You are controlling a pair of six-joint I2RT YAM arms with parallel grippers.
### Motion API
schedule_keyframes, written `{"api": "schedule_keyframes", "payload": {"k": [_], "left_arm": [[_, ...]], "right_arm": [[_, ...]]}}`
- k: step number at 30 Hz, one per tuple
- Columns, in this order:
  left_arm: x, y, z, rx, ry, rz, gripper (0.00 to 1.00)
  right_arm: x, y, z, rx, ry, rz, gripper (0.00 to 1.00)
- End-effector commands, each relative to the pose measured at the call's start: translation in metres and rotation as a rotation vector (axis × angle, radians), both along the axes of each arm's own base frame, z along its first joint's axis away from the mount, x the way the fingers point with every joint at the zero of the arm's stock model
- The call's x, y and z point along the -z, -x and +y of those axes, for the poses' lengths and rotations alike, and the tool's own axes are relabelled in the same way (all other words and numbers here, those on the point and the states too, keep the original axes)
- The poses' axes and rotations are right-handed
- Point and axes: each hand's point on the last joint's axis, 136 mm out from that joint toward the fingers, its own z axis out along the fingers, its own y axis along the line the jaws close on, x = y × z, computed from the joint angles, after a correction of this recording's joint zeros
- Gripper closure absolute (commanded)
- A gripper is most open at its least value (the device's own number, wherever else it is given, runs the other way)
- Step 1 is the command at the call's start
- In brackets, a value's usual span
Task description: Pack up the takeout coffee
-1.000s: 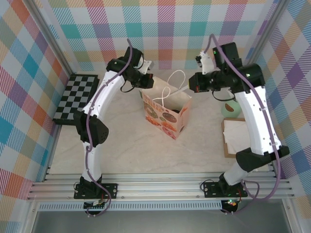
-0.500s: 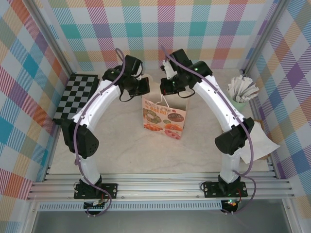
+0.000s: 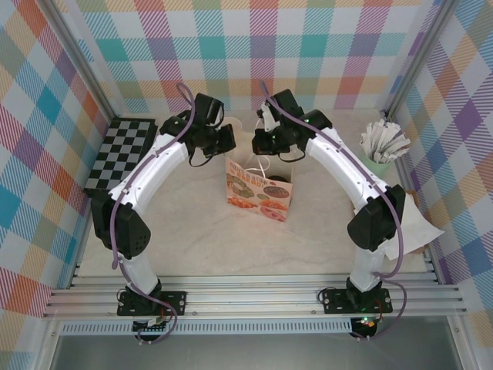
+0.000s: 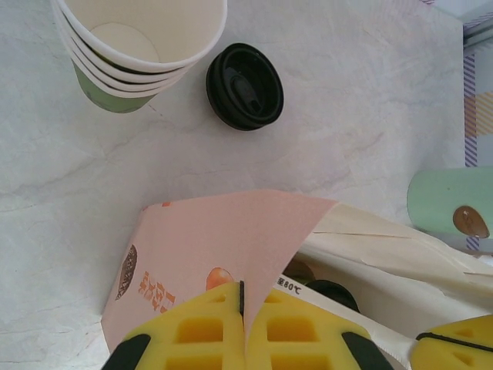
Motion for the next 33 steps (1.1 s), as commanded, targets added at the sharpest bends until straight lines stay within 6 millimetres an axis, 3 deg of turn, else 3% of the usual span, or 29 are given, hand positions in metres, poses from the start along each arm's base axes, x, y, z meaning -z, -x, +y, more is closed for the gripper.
{"api": "schedule_keyframes", "payload": {"k": [1,3,8,12,15,19,25,27,30,33], "left_arm": [[-0.005,0.006,0.001,-0.036,-0.001,0.000,1.00],[-0.006,0.007,0.001,-0.037,0.000,0.003,1.00],[-0.006,0.007,0.002,-0.033,-0.009,0.009,1.00],[-0.005,0.006,0.003,-0.042,-0.014,0.014,1.00],[-0.007,0.004,0.009,-0.070,-0.030,0.004,1.00],[-0.008,0.004,0.019,-0.112,-0.066,-0.012,1.00],[-0.014,0.000,0.028,-0.160,-0.079,-0.048,1.00],[-0.019,-0.002,0.020,-0.132,-0.047,-0.059,0.98],[-0.021,-0.003,0.000,-0.051,-0.005,-0.030,0.90],[-0.018,0.000,0.011,-0.079,-0.062,-0.003,0.84]], "right_arm": [[-0.027,-0.005,0.010,0.018,-0.092,-0.089,1.00],[-0.010,-0.001,0.009,0.007,-0.041,-0.073,1.00],[-0.003,-0.005,-0.001,0.034,0.061,-0.075,0.74],[-0.028,0.004,-0.009,0.007,0.079,-0.112,0.58],[-0.052,0.017,-0.025,-0.003,0.086,-0.130,0.51],[-0.077,0.043,-0.054,-0.038,0.022,-0.081,0.32],[-0.074,0.056,-0.162,0.256,0.052,0.069,0.20],[-0.071,0.059,-0.200,0.401,0.043,0.086,0.12],[-0.050,0.074,-0.256,0.639,0.020,0.183,0.05],[-0.016,0.107,-0.298,0.857,-0.011,0.367,0.00]]}}
